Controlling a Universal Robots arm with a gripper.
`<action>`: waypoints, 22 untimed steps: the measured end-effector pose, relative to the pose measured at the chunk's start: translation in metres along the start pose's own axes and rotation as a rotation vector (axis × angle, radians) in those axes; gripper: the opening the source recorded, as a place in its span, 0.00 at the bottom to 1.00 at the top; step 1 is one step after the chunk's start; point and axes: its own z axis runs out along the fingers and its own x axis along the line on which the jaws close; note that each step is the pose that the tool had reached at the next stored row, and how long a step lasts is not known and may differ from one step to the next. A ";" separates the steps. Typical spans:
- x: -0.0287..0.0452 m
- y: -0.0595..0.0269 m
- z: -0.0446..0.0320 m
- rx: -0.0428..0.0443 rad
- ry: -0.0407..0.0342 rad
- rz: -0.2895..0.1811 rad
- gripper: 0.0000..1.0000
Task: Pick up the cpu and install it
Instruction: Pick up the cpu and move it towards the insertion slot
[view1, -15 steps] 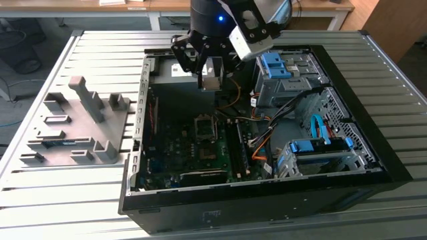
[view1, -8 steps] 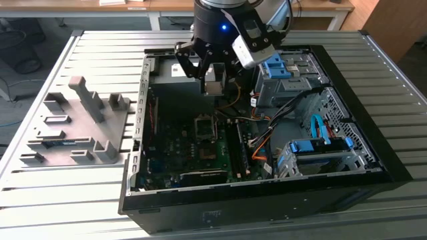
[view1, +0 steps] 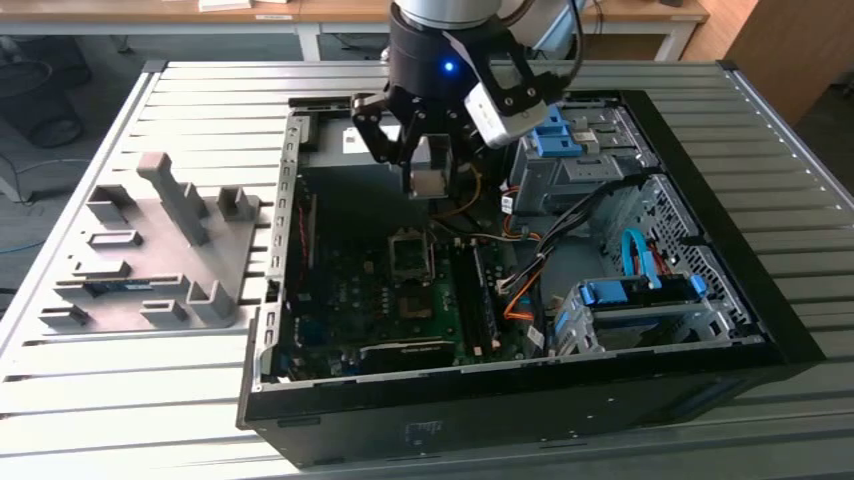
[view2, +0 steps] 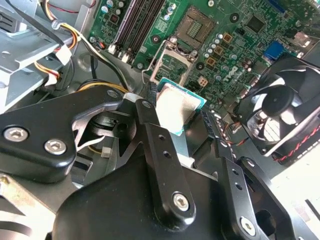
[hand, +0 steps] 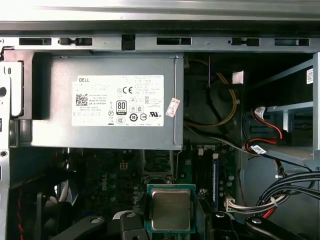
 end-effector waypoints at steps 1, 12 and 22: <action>-0.0001 -0.0003 0.0008 -0.0003 -0.0001 0.000 0.47; -0.0012 -0.0033 0.0091 -0.0020 0.0000 0.000 0.47; -0.0019 -0.0056 0.0167 -0.0020 0.0000 0.000 0.47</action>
